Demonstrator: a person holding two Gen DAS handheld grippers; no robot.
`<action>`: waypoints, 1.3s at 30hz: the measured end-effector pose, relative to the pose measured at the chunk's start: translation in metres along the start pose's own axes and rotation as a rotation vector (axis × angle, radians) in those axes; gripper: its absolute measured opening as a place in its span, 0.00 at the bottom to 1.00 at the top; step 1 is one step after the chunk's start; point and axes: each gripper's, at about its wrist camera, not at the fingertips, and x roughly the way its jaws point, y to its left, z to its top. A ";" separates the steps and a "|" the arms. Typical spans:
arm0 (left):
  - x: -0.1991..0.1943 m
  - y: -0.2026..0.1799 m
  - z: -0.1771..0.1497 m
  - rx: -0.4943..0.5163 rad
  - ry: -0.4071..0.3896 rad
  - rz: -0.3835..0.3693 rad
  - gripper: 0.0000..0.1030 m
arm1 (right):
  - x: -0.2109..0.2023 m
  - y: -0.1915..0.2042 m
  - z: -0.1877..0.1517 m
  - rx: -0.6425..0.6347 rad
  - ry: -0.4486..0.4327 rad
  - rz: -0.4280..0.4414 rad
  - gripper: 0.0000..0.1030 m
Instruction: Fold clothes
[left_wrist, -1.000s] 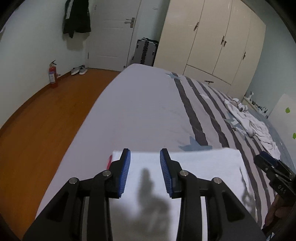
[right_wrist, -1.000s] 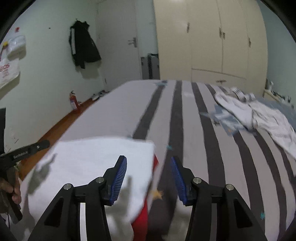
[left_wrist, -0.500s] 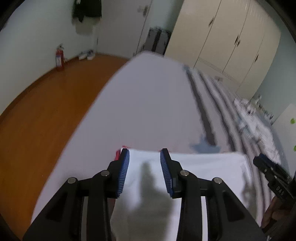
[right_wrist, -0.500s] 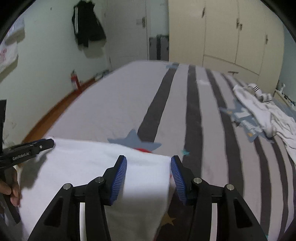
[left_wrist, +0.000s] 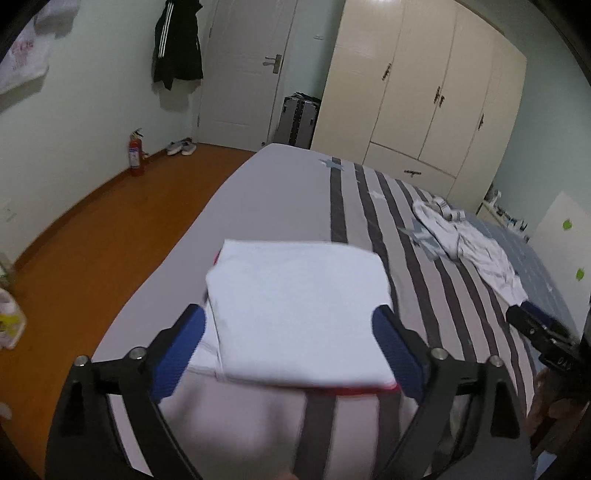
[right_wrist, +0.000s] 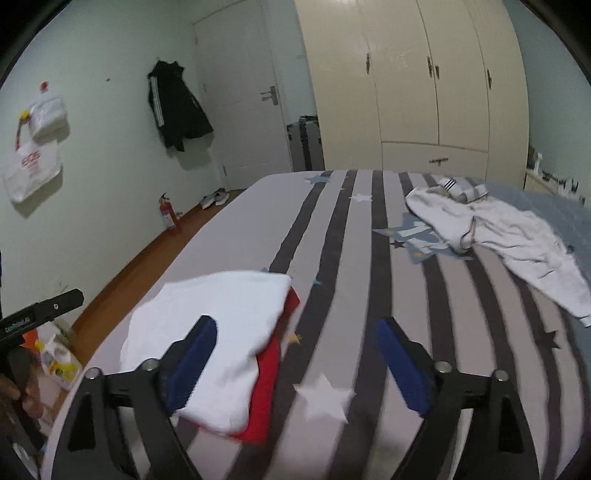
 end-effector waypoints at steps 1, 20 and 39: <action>-0.013 -0.012 -0.008 0.003 -0.006 0.012 0.99 | -0.013 -0.001 -0.003 -0.015 0.003 0.013 0.90; -0.145 -0.145 -0.153 -0.130 0.014 0.259 0.99 | -0.204 -0.064 -0.083 -0.187 0.026 0.197 0.99; -0.293 -0.220 -0.261 -0.130 -0.144 0.338 0.99 | -0.320 -0.077 -0.183 -0.219 -0.137 0.252 0.99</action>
